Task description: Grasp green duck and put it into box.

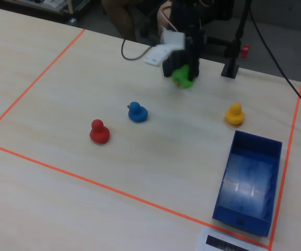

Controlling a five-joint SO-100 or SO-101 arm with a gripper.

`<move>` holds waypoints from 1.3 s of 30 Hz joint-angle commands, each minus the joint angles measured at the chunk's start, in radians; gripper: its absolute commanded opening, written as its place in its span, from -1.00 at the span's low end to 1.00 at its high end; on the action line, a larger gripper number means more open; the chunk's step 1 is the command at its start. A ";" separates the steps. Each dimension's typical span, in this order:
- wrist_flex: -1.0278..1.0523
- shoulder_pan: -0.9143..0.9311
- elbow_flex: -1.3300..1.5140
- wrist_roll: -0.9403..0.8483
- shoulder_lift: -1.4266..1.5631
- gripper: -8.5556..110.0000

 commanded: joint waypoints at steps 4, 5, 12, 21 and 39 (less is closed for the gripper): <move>-0.161 -0.250 -0.123 -0.029 -0.212 -0.86; -0.181 -0.273 -0.147 -0.029 -0.258 -0.86; -0.302 -0.314 -0.459 -0.029 -0.618 -0.86; -0.374 -0.311 -0.857 0.023 -0.977 -0.78; -0.156 -0.325 -1.223 0.014 -1.273 -0.49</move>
